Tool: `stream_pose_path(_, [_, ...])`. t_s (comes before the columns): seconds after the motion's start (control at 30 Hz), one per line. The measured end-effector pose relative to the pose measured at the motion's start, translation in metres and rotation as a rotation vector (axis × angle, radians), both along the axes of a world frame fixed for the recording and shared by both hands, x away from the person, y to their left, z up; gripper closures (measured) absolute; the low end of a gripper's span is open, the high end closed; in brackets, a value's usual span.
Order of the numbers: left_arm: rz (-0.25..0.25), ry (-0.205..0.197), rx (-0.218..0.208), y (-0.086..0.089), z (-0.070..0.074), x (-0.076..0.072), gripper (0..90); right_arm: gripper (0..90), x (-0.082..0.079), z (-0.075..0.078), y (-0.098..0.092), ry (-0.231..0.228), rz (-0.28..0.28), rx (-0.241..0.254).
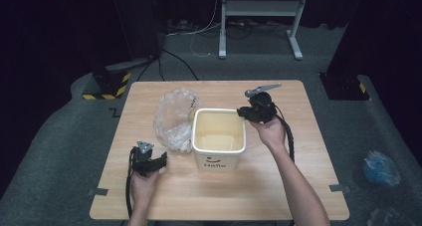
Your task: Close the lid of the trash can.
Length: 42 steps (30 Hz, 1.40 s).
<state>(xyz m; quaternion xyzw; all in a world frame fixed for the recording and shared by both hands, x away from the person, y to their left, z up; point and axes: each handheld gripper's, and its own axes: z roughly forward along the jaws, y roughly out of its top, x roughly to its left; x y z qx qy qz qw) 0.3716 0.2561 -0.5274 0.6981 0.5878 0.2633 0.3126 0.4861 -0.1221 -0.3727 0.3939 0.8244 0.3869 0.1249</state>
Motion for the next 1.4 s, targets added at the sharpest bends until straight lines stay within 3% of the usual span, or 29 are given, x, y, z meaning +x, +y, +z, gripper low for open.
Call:
stream_pose_path(0.5, [-0.001, 0.000, 0.001, 0.0000, 0.0000, 0.0000, 27.8, 78.5, 0.0019, -0.0024, 0.0080, 0.008, -0.003, -0.025])
stream_pose_path(1.4, [-0.001, 0.002, -0.002, -0.0003, 0.0000, -0.0003, 27.8, 77.2, 0.0008, -0.0053, 0.0063, -0.018, -0.006, 0.002])
